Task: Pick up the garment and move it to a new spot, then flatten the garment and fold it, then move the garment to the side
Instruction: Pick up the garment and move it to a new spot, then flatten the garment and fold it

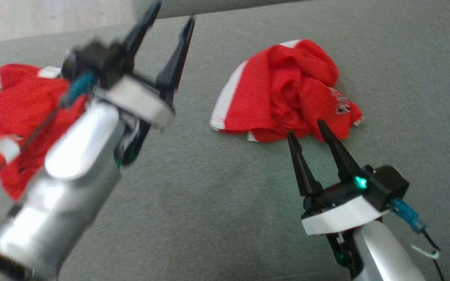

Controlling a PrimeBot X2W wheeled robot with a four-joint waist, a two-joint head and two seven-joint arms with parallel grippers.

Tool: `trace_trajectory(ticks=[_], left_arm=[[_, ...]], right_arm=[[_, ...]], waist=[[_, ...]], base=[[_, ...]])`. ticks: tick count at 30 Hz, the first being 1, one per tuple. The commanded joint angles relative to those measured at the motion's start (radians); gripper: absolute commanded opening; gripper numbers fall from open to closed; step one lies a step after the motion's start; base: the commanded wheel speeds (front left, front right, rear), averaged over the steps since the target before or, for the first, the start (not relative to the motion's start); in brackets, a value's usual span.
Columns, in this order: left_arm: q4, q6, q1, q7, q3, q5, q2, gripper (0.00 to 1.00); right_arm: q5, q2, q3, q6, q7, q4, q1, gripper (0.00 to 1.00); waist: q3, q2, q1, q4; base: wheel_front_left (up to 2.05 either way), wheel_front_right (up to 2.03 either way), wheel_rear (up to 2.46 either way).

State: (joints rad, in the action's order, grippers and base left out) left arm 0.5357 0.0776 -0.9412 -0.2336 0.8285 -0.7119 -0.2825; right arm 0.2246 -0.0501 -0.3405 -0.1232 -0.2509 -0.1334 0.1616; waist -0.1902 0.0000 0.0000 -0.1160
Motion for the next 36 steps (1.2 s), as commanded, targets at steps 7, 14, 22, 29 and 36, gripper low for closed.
trace_trajectory(ticks=[7,14,22,29,36], left_arm=[[-0.171,-0.111,0.263,-0.027,-0.093,-0.005,-0.088,1.00],[-0.362,-0.235,0.662,-0.028,-0.247,0.033,-0.054,1.00],[-0.442,-0.221,0.821,-0.028,-0.352,0.170,0.033,1.00],[-0.433,-0.168,0.846,-0.028,-0.415,0.242,0.079,1.00],[-0.402,-0.124,0.847,-0.028,-0.435,0.275,0.120,1.00]], right_arm=[[-0.028,0.000,0.013,-0.008,-0.011,0.012,-0.044,1.00],[-0.041,0.000,0.020,-0.008,-0.011,0.008,-0.073,1.00],[-0.045,0.000,0.032,-0.008,-0.011,-0.002,-0.089,1.00],[-0.051,0.000,0.044,-0.008,-0.011,-0.004,-0.090,1.00],[-0.154,0.000,0.051,-0.008,-0.011,-0.040,-0.050,1.00]], waist=[[0.085,0.0000,0.0000,0.170],[0.106,0.0000,0.0000,0.218],[0.127,0.0000,0.0000,0.220],[0.132,0.0000,0.0000,0.221],[0.123,0.0000,0.0000,0.232]], base=[[0.00,0.00,0.00],[0.00,0.00,0.00],[0.00,0.00,0.00],[0.00,0.00,0.00],[0.00,0.00,0.00]])
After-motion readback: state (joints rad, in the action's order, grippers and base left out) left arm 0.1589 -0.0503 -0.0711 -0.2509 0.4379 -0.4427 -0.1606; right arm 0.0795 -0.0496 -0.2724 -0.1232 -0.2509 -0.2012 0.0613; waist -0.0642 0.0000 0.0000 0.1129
